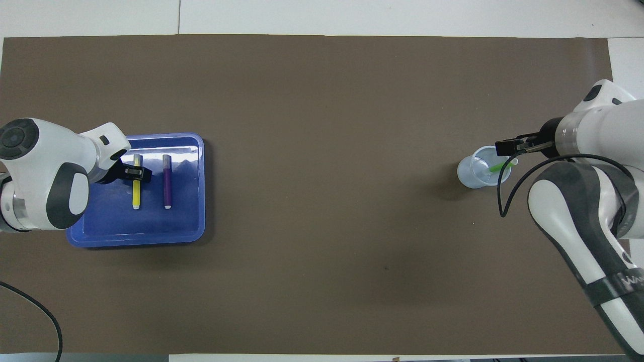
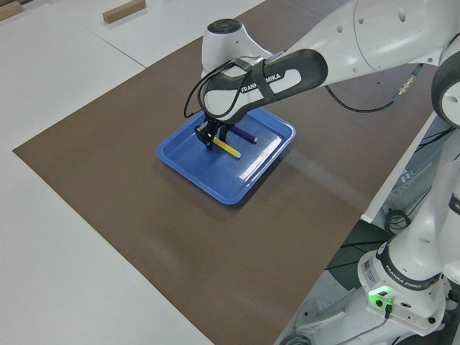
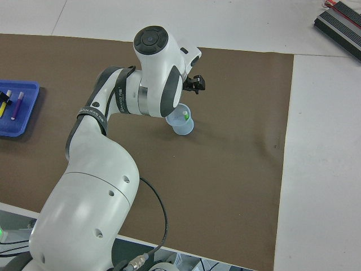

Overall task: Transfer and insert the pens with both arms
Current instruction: 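Grasp the yellow pen with the left gripper while the right gripper releases, then lift the yellow pen toward the right gripper with the left gripper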

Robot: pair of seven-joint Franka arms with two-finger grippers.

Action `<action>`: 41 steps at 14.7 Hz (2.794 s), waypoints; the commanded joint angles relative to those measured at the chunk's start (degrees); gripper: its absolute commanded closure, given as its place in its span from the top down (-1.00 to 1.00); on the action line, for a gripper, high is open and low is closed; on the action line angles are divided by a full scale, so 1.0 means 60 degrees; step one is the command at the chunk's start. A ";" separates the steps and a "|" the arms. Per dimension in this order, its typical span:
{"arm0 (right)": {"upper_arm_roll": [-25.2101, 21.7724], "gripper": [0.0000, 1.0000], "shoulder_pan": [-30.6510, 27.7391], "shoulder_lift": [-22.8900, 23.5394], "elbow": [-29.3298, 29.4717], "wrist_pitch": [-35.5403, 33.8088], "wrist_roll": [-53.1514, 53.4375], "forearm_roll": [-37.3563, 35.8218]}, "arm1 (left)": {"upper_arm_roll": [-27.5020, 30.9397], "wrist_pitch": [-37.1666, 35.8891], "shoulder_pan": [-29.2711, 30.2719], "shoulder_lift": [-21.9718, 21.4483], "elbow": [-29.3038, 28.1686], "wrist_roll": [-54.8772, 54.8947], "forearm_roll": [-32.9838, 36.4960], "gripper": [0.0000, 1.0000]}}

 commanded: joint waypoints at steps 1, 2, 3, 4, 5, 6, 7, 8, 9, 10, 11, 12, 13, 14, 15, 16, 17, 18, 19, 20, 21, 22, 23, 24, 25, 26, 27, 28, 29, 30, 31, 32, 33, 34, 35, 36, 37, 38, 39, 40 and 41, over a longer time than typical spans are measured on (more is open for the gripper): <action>0.0109 1.00 0.0018 0.0109 0.1210 -0.1409 0.0767 -0.0126 | 0.0067 0.0239 0.0036 0.0065 -0.0128 -0.0188 0.0278 -1.00; 0.0109 1.00 0.0207 0.0124 0.1606 -0.1922 0.0958 -0.0141 | 0.0067 0.0239 0.0065 0.0065 -0.0114 -0.0188 0.0278 -1.00; 0.0109 1.00 0.0368 0.0139 0.1871 -0.2362 0.1177 -0.0155 | 0.0067 0.0239 0.0066 0.0079 -0.0099 -0.0188 0.0278 -1.00; 0.0109 1.00 0.0530 0.0153 0.2018 -0.2599 0.1484 -0.0170 | 0.0067 0.0224 0.0066 0.0094 -0.0070 -0.0203 0.0278 -1.00; 0.0123 1.00 0.0749 0.0154 0.2092 -0.2761 0.1806 -0.0330 | 0.0053 0.0210 0.0080 0.0109 -0.0041 -0.0203 0.0278 -1.00; 0.0123 1.00 0.0925 0.0168 0.2282 -0.2907 0.1998 -0.0462 | 0.0067 0.0137 0.0080 0.0109 0.0032 -0.0203 0.0278 -1.00; 0.0123 1.00 0.0999 0.0183 0.2530 -0.3213 0.2058 -0.0492 | 0.0067 0.0035 0.0080 0.0123 0.0178 -0.0217 0.0278 -1.00; 0.0123 1.00 0.1029 0.0197 0.2735 -0.3521 0.2073 -0.0492 | 0.0067 -0.0271 0.0080 0.0123 0.0353 -0.0217 0.0264 -1.00; 0.0109 1.00 0.1102 0.0168 0.2796 -0.3684 0.2087 -0.0492 | 0.0053 -0.0665 0.0080 0.0123 0.0660 -0.0232 0.0263 -1.00; 0.0109 1.00 0.1102 0.0096 0.2796 -0.3758 0.2073 -0.0492 | 0.0053 -0.1046 0.0080 0.0123 0.0909 -0.0232 0.0234 -1.00; 0.0109 1.00 0.1088 0.0080 0.2825 -0.3932 0.2073 -0.0478 | 0.0053 -0.1442 0.0051 0.0123 0.1158 -0.0247 0.0205 -1.00; 0.0094 1.00 0.1088 0.0051 0.2825 -0.4007 0.2073 -0.0478 | 0.0038 -0.1823 0.0022 0.0094 0.1393 -0.0247 0.0147 -1.00; 0.0065 1.00 0.1073 -0.0007 0.2825 -0.4065 0.2073 -0.0492 | 0.0024 -0.2320 -0.0007 0.0094 0.1700 -0.0247 0.0146 -1.00; 0.0021 1.00 0.1001 -0.0051 0.2825 -0.4110 0.2073 -0.0478 | 0.0023 -0.2760 -0.0051 0.0094 0.2007 -0.0276 0.0016 -1.00; -0.0023 1.00 0.0985 -0.0110 0.2825 -0.4110 0.2073 -0.0463 | 0.0023 -0.3199 -0.0095 0.0080 0.2330 -0.0407 -0.0305 -1.00; -0.0038 1.00 0.0956 -0.0110 0.2825 -0.4124 0.2073 -0.0463 | -0.0006 -0.3769 -0.0110 0.0051 0.2695 -0.0640 -0.0670 -1.00; -0.0038 1.00 0.0898 -0.0125 0.2825 -0.4154 0.2073 -0.0463 | -0.0035 -0.4326 -0.0139 0.0021 0.3061 -0.0918 -0.0892 -1.00; -0.0023 1.00 0.0796 -0.0139 0.2825 -0.4255 0.2073 -0.0463 | -0.0050 -0.4911 -0.0285 -0.0008 0.3486 -0.1428 -0.1198 -1.00; -0.0009 1.00 0.0809 -0.0125 0.2883 -0.4285 0.2073 -0.0478 | -0.0035 -0.5512 -0.0417 -0.0008 0.3969 -0.2173 -0.1709 -1.00; -0.0008 1.00 0.0810 -0.0081 0.3044 -0.4445 0.2073 -0.0478 | -0.0035 -0.5924 -0.0490 -0.0008 0.4307 -0.2949 -0.2265 -1.00; 0.0006 1.00 0.0795 -0.0008 0.3234 -0.4577 0.2073 -0.0463 | -0.0050 -0.6320 -0.0607 -0.0023 0.4629 -0.3769 -0.2749 -1.00; 0.0006 1.00 0.0766 0.0021 0.3308 -0.4622 0.2073 -0.0463 | -0.0050 -0.6643 -0.0666 -0.0052 0.4879 -0.4604 -0.3247 -1.00; 0.0006 1.00 0.0751 0.0022 0.3323 -0.4637 0.2073 -0.0463 | -0.0108 -0.6849 -0.0667 -0.0154 0.5041 -0.5627 -0.3876 -1.00; -0.0008 1.00 0.0765 0.0036 0.3323 -0.4652 0.2073 -0.0463 | -0.0239 -0.6909 -0.0667 -0.0271 0.5086 -0.6725 -0.4404 -1.00; 0.0006 1.00 0.0766 0.0036 0.3338 -0.4695 0.2087 -0.0463 | -0.0472 -0.6808 -0.0667 -0.0417 0.5087 -0.8157 -0.4888 -1.00; -0.0008 1.00 0.0766 0.0036 0.3353 -0.4725 0.2087 -0.0463 | -0.0808 -0.6735 -0.0667 -0.0505 0.5087 -0.9390 -0.5197 -1.00; -0.0008 1.00 0.0737 0.0036 0.3367 -0.4725 0.2087 -0.0463 | -0.1058 -0.6603 -0.0652 -0.0637 0.5087 -1.0374 -0.5461 -1.00; -0.0008 1.00 0.0736 0.0036 0.3353 -0.4740 0.2087 -0.0463 | -0.1220 -0.6413 -0.0667 -0.0798 0.4985 -1.1442 -0.5943 -1.00; 0.0006 1.00 0.0751 0.0036 0.3367 -0.4740 0.2087 -0.0463 | -0.1251 -0.6354 -0.0667 -0.0901 0.4970 -1.2120 -0.6382 -1.00; 0.0006 1.00 0.0794 0.0036 0.3353 -0.4725 0.2087 -0.0449 | -0.1294 -0.6266 -0.0681 -0.0989 0.4940 -1.2533 -0.6749 -1.00; 0.0021 1.00 0.0780 0.0036 0.3367 -0.4725 0.2102 -0.0289 | -0.1396 -0.6193 -0.0740 -0.1048 0.4882 -1.2914 -0.7029 -1.00; 0.0035 1.00 0.0795 0.0051 0.3367 -0.4653 0.2160 -0.0157 | -0.1470 -0.6134 -0.0755 -0.1164 0.4766 -1.3396 -0.7350 -1.00; 0.0036 1.00 0.0780 0.0094 0.3382 -0.4637 0.2422 0.0323 | -0.1543 -0.5988 -0.0784 -0.1253 0.4648 -1.3938 -0.7745 -1.00; 0.0036 1.00 0.0795 0.0109 0.3411 -0.4652 0.2772 0.0922 | -0.1602 -0.5639 -0.0929 -0.1427 0.4372 -1.4625 -0.8126 -1.00; 0.0050 1.00 0.0809 0.0124 0.3513 -0.4608 0.3182 0.1567 | -0.1617 -0.5302 -0.1119 -0.1531 0.4137 -1.5052 -0.8377 -1.00; 0.0050 1.00 0.0824 0.0124 0.3528 -0.4579 0.3578 0.2255 | -0.1617 -0.5037 -0.1339 -0.1662 0.3845 -1.5491 -0.8771 -1.00; 0.0050 1.00 0.0882 0.0124 0.3529 -0.4361 0.3988 0.3103 | -0.1617 -0.4687 -0.1587 -0.1867 0.3494 -1.5960 -0.9282 -1.00; 0.0094 1.00 0.0941 0.0124 0.3529 -0.4025 0.4369 0.3416 | -0.1603 -0.4291 -0.1880 -0.2014 0.3156 -1.6211 -0.9592 -1.00; 0.0109 1.00 0.1086 0.0139 0.3485 -0.3674 0.4822 0.3578 | -0.1603 -0.3823 -0.2173 -0.2160 0.2834 -1.6417 -0.9885 -1.00; 0.0138 1.00 0.1465 0.0211 0.3441 -0.3322 0.5146 0.3638 | -0.1603 -0.3282 -0.2408 -0.2336 0.2454 -1.6593 -1.0308 -1.00; 0.0138 1.00 0.1686 0.0227 0.3455 -0.3174 0.5338 0.3653 | -0.1603 -0.2842 -0.2671 -0.2526 0.2102 -1.6652 -1.0704 -1.00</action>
